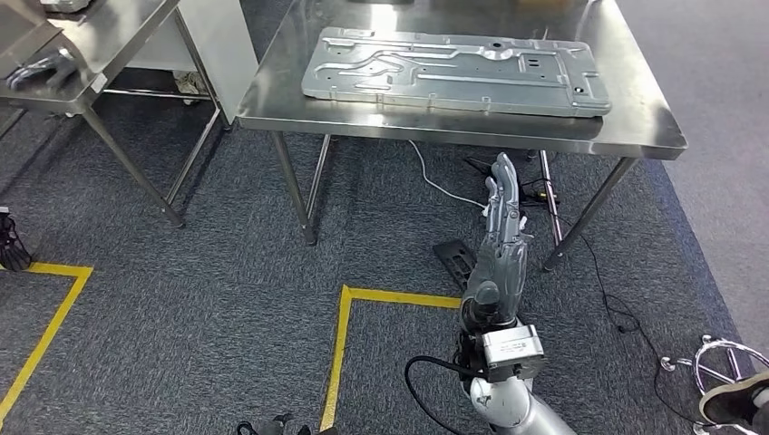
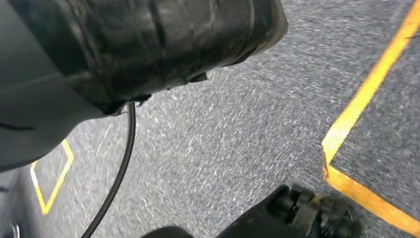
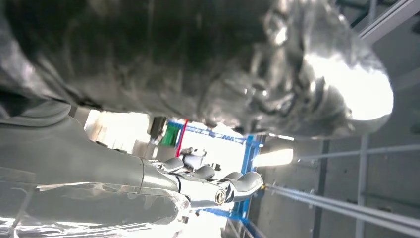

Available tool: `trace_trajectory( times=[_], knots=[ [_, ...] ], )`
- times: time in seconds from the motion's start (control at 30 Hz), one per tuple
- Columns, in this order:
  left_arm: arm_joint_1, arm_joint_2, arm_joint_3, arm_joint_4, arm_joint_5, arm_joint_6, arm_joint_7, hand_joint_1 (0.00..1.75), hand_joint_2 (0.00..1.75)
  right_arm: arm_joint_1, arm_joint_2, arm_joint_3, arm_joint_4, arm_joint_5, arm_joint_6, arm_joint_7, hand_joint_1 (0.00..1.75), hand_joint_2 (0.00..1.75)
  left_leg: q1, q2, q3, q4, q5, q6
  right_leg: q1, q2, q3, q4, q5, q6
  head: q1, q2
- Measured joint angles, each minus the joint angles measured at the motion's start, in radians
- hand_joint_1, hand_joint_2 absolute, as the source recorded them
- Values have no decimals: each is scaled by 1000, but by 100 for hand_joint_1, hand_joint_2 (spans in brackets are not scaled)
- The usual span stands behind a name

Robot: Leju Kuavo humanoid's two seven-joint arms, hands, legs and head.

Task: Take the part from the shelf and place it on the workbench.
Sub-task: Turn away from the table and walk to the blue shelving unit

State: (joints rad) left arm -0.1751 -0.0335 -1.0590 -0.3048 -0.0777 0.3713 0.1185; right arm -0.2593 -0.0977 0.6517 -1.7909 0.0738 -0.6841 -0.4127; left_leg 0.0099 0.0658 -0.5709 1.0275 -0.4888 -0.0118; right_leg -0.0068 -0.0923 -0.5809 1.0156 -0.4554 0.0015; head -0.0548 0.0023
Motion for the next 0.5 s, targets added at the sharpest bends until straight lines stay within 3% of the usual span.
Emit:
trace_trajectory(
  times=[0.03, 0.1, 0.17, 0.23, 0.3, 0.33, 0.37, 0.4, 0.47, 0.5],
  knots=[
    [0, 0, 0, 0, 0, 5, 7, 0, 0, -4, 2, 0, 1, -7, 0, -5, 0, 0, -3, 6, 4, -14, 1, 7, 3, -8, 0, 2, -1, 4, 1, 0],
    [3, 0, 0, 0, 0, 19, 20, 0, 0, -13, 6, 0, 4, -21, 1, -14, 0, 0, -5, -18, -1, -16, 8, 23, 3, -24, -1, 5, -1, 14, 4, 0],
    [5, 1, 0, 1, 0, 34, 28, 0, 0, -21, 10, 1, 7, -32, 1, -18, 0, 0, -4, -39, -5, -20, 18, 38, -3, 4, -10, 31, -25, 24, 5, 0],
    [4, 1, 0, 1, -2, 46, 36, 0, 0, -25, 12, 1, 9, -42, 2, -23, 0, 0, -3, -60, -9, -22, 26, 49, -7, 58, -51, 131, -89, 29, 8, 0],
    [3, 1, 0, 1, -5, 56, 47, 0, 0, -25, 13, 2, 14, -52, 2, -26, 0, 0, -4, -86, -15, -21, 30, 54, -7, 82, -102, 252, -142, 29, 10, 0],
    [5, 1, 0, 2, -4, 59, 54, 0, 0, -25, 14, 2, 17, -56, 3, -28, 0, 0, -5, -101, -18, -20, 31, 55, -7, 86, -113, 277, -143, 28, 11, 0],
    [6, 1, 0, 2, -3, 61, 61, 0, 0, -26, 15, 3, 19, -59, 4, -29, 0, 0, -5, -115, -19, -18, 32, 54, -7, 88, -104, 262, -124, 26, 10, 0],
    [7, 2, 0, 3, -2, 63, 68, 0, 0, -28, 16, 3, 21, -63, 6, -31, 0, 0, -5, -130, -20, -15, 32, 54, -7, 95, -79, 213, -91, 23, 10, 0],
    [8, 2, 0, 4, 2, 63, 80, 0, 0, -34, 19, 4, 25, -71, 13, -34, 0, 0, -5, -156, -25, -6, 31, 49, -12, 139, -18, 88, -39, 16, 10, 0],
    [7, 2, 0, 4, 3, 62, 85, 0, 0, -37, 20, 4, 26, -76, 18, -36, 0, 0, -4, -168, -31, -3, 32, 44, -13, 159, 0, 47, -28, 14, 10, 0]
  ],
)
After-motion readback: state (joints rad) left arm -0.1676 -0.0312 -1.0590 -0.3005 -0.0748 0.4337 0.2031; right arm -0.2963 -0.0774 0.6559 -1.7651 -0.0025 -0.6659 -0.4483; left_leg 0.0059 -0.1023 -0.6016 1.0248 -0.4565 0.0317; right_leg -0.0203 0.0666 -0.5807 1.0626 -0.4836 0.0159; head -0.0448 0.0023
